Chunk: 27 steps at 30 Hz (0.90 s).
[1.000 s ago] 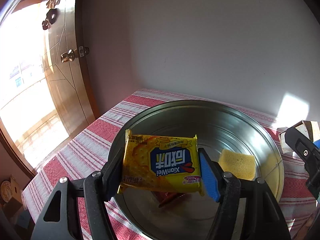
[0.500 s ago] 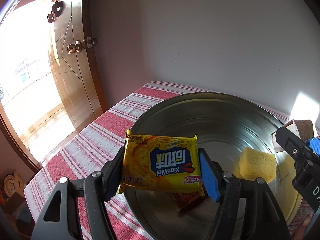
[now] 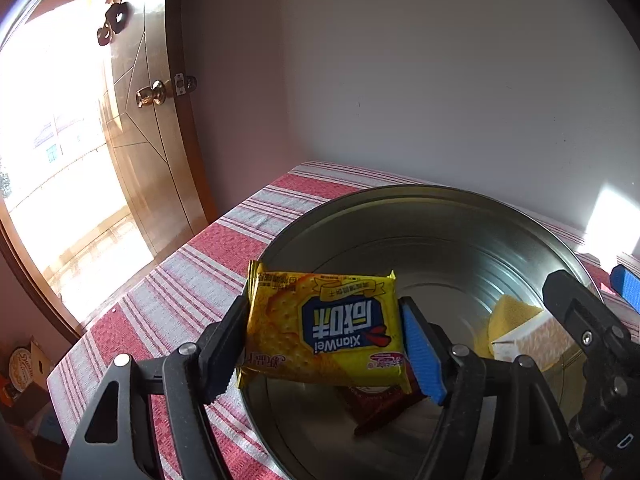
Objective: Organize objects
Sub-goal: 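Carry the cracker pack and tissue box over the tin and release both, then move both open tools back toward the remaining snack pile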
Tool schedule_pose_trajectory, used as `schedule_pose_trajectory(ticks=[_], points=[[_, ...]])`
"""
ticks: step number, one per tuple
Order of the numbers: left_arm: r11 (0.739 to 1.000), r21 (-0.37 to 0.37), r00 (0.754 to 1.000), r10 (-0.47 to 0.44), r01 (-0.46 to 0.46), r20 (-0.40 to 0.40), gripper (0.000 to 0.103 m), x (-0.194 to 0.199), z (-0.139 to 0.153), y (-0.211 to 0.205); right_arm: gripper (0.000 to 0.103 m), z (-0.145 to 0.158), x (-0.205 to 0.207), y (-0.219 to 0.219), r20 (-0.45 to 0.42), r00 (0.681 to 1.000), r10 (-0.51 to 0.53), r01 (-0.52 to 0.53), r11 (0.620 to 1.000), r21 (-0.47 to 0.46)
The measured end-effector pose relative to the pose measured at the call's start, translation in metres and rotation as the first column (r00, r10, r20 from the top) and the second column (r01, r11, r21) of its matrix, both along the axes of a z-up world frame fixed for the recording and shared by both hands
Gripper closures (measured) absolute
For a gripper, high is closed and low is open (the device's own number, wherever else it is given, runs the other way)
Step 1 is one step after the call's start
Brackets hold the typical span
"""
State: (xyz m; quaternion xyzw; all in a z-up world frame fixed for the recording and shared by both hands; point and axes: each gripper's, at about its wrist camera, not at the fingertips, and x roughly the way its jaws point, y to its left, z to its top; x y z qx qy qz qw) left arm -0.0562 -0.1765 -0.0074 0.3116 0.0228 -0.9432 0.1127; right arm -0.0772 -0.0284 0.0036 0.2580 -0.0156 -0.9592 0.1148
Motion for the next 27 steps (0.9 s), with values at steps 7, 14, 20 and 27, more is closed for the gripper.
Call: schedule_pose_trajectory(ticks=[7,14,20,27], points=[[0.999,0.025,0.998,0.034,-0.033,-0.054,0.013,0.01,0.017,0.002,0.0,0.015,0.024,0.025,-0.092,0.995,-0.035,0.03,0.998,-0.057],[0.998,0.05,0.997,-0.032,0.035,-0.069,0.013,0.019,0.022,0.031,0.0,0.015,0.042,0.064,-0.107,0.987,-0.123,0.12,0.992,-0.036],[0.996,-0.039,0.992,-0.088,0.084,-0.092,0.013,0.03,0.025,0.082,0.0,0.012,0.058,0.115,-0.106,0.969,-0.224,0.225,0.974,0.001],[0.978,-0.065,0.975,-0.202,0.196,-0.094,0.013,0.042,0.019,0.147,0.0,0.011,0.083,0.177,-0.108,0.94,-0.322,0.326,0.945,0.022]])
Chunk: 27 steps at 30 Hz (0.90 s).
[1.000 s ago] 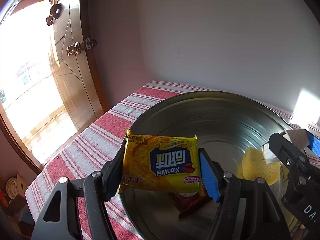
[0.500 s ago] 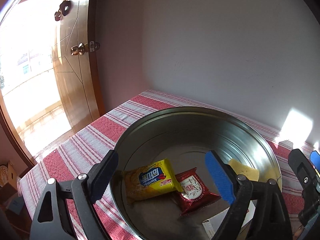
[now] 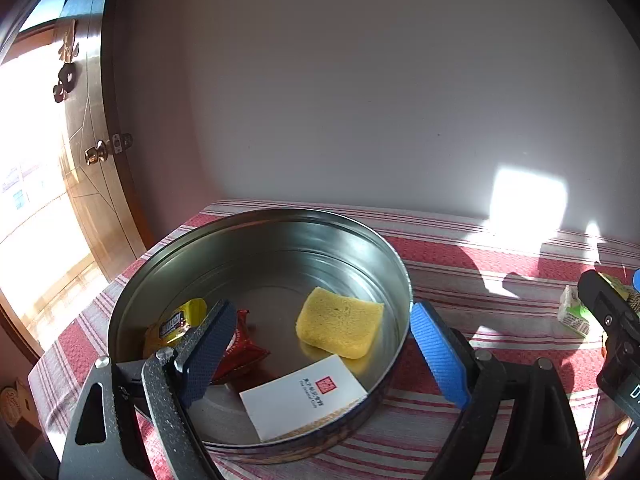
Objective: Organize objects
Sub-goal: 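Move both open tools back toward the remaining snack pile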
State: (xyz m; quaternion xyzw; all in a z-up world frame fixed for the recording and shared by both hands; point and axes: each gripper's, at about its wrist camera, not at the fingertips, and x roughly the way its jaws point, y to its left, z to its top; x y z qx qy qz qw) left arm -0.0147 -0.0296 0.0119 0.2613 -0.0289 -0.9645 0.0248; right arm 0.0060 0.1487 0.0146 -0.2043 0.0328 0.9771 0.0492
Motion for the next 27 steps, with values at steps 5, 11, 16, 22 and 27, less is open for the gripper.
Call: schedule_pose_trajectory(ticks=[5,11,16,22,27], points=[[0.998,-0.004,0.998,-0.066,0.066,0.012,0.013,0.004,-0.004,0.035,0.0,-0.001,0.014,0.032,0.01,0.999,-0.052,0.051,0.998,0.022],[0.992,-0.016,0.992,-0.121,0.122,0.026,0.013,0.008,-0.007,0.07,0.0,-0.002,0.032,0.065,0.013,0.994,-0.108,0.107,0.993,0.047],[0.987,-0.014,0.986,-0.159,0.16,0.042,0.013,0.014,-0.008,0.095,0.0,-0.004,0.043,0.092,0.02,0.989,-0.145,0.144,0.988,0.053],[0.979,-0.023,0.978,-0.203,0.204,0.057,0.013,0.019,-0.009,0.123,0.0,-0.004,0.061,0.124,0.023,0.981,-0.194,0.192,0.98,0.053],[0.972,-0.02,0.969,-0.234,0.236,0.08,0.013,0.019,-0.014,0.142,0.0,-0.006,0.073,0.154,0.037,0.968,-0.248,0.245,0.967,0.072]])
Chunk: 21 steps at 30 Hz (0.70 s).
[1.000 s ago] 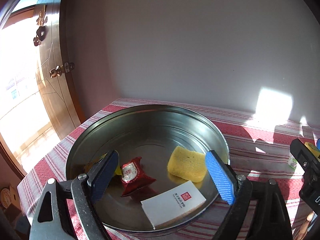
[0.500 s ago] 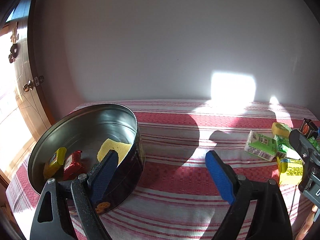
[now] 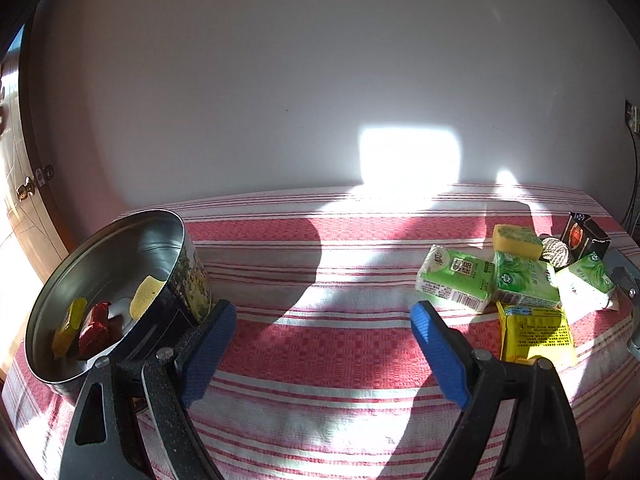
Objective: Organize objects
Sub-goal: 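Move both open tools back toward the remaining snack pile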
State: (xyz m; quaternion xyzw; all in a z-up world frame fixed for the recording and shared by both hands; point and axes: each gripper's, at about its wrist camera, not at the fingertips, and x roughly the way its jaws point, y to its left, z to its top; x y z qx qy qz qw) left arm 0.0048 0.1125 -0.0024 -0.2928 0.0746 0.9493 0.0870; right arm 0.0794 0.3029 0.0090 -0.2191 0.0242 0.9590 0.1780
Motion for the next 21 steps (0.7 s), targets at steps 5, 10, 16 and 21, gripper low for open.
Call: schedule_pose_trajectory(ticks=[5,10,16,21], points=[[0.999,-0.002,0.998,-0.04,0.04,0.054,0.013,0.002,-0.01,0.017,0.0,-0.003,0.014,0.04,0.016,0.997,-0.072,0.073,0.997,-0.014],[0.995,-0.007,0.99,-0.101,0.102,0.099,0.013,0.005,-0.018,0.037,0.0,-0.009,0.026,0.074,0.061,0.992,-0.109,0.111,0.993,-0.026],[0.98,0.002,0.972,-0.196,0.198,0.129,0.013,0.013,-0.021,0.068,0.0,-0.027,0.038,0.104,0.191,0.977,-0.093,0.102,0.994,-0.039],[0.967,0.024,0.95,-0.254,0.254,0.181,0.013,0.013,-0.028,0.103,0.0,-0.04,0.034,0.119,0.272,0.962,-0.03,0.074,0.985,-0.155]])
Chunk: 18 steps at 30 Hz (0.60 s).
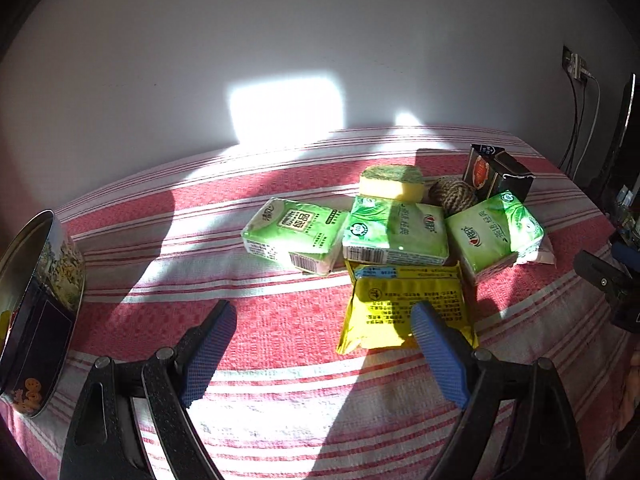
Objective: Organize objects
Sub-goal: 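Move both open tools back toward the remaining snack pile, then grasp the yellow printed pack with the left tool while the right tool grasps a green tissue pack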
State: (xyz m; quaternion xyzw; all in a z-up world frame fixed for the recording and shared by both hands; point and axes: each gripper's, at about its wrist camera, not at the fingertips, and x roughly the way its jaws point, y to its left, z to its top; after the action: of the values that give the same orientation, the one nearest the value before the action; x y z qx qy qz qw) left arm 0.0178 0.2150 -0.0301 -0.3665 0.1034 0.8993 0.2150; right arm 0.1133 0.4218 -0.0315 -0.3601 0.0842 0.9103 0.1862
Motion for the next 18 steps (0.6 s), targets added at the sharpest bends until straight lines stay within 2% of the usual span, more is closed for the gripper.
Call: schedule_pose_trajectory(ticks=[5,9,16,18], points=[[0.999,0.01,0.997,-0.04,0.04,0.064,0.013,-0.004,-0.004,0.027,0.0,-0.002,-0.01,-0.007,0.011,0.999,0.047,-0.047,0.999,-0.026],[0.997,-0.045,0.996,-0.052,0.056,0.073,0.013,-0.006,-0.01,0.049,0.0,0.006,-0.008,-0.009,-0.031,0.998,0.051,-0.052,0.998,-0.04],[0.999,0.003,0.985,-0.041,0.041,0.169,0.013,-0.023,-0.02,0.055,0.0,0.015,-0.007,-0.01,-0.08,0.996,0.044,-0.047,0.998,-0.042],[0.999,-0.009,0.986,-0.038,0.04,0.159,0.013,-0.021,-0.02,0.059,0.0,0.015,-0.009,-0.011,-0.074,0.997,0.038,-0.04,0.999,-0.033]])
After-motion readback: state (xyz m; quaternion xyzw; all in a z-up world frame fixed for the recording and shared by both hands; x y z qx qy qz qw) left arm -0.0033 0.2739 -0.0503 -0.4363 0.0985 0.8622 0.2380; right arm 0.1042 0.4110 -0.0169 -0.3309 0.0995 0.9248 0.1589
